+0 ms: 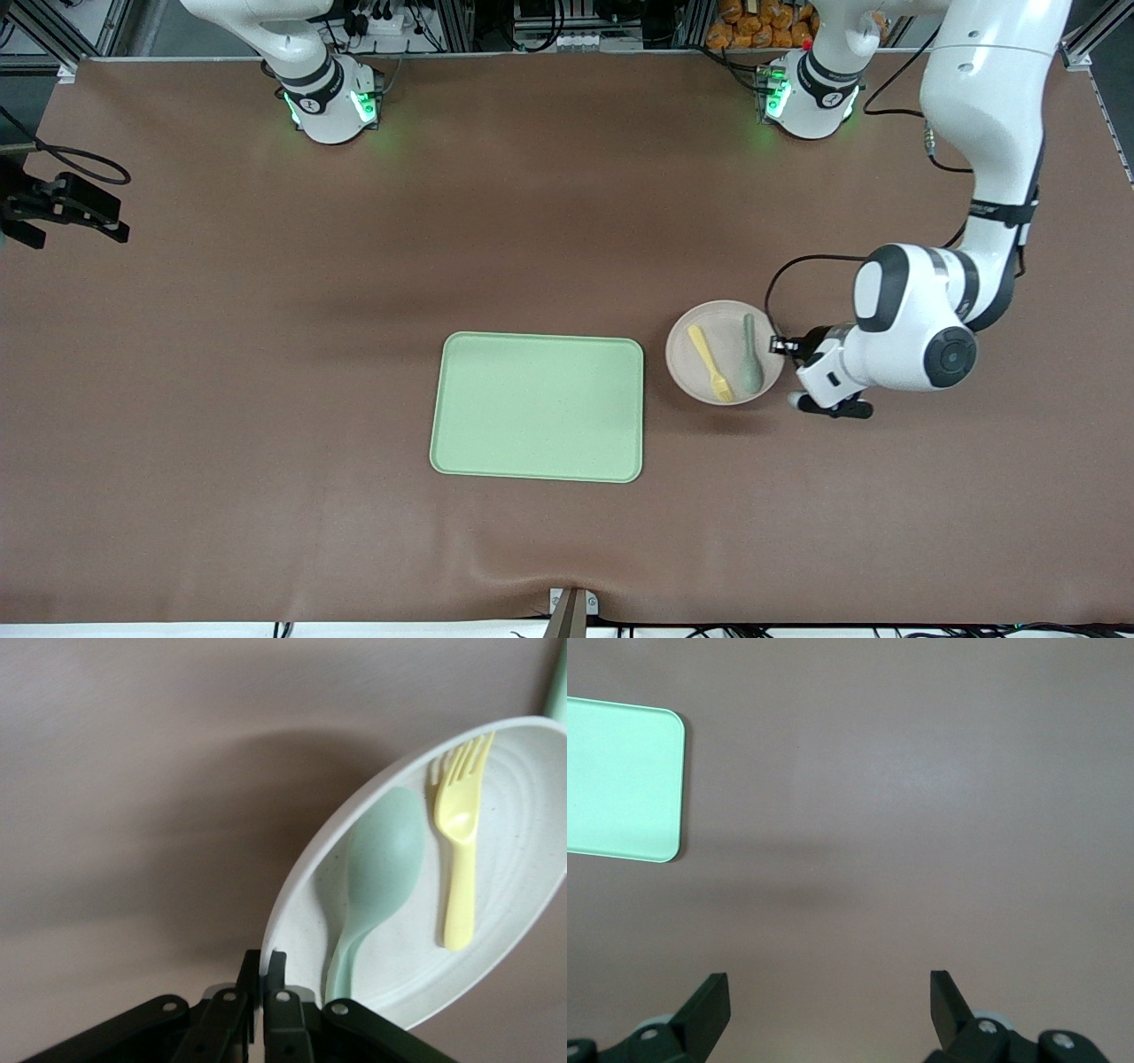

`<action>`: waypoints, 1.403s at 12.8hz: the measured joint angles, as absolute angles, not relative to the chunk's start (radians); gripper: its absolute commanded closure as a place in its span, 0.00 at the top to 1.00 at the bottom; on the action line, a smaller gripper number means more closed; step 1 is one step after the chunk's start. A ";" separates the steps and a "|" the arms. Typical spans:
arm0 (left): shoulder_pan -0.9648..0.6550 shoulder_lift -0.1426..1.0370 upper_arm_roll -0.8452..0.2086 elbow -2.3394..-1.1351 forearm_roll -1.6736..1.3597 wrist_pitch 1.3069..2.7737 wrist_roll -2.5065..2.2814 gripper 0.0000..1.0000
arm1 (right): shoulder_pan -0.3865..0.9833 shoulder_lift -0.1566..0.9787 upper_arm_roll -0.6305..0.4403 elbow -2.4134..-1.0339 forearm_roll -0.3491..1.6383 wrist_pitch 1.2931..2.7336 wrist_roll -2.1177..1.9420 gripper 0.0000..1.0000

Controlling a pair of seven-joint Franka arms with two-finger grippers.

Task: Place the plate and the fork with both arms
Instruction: 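Carry the plate with the left gripper onto the green tray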

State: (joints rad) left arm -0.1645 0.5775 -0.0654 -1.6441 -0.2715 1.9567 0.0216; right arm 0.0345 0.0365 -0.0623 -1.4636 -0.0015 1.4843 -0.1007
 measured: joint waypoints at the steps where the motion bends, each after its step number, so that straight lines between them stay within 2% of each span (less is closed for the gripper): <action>1: -0.187 0.610 -0.066 -1.598 -0.285 1.957 -0.003 0.00 | 0.034 0.037 -0.062 -1.464 -0.002 1.484 -0.101 1.00; 7: -0.302 0.755 -0.067 -1.366 -0.354 1.967 -0.134 0.00 | 0.034 0.037 -0.063 -1.464 -0.002 1.484 -0.101 1.00; 12: -0.351 0.801 -0.068 -1.335 -0.433 2.117 -0.194 0.00 | 0.034 0.037 -0.063 -1.464 -0.002 1.484 -0.101 1.00; 18: -0.391 0.847 -0.068 -1.320 -0.434 2.220 -0.216 0.00 | 0.034 0.037 -0.063 -1.464 -0.002 1.484 -0.101 1.00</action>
State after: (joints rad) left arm -0.3909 0.8475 -0.0682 -1.3203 -0.4342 2.2199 -0.2156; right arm 0.0345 0.0365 -0.0631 -1.4639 -0.0015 1.4838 -0.1007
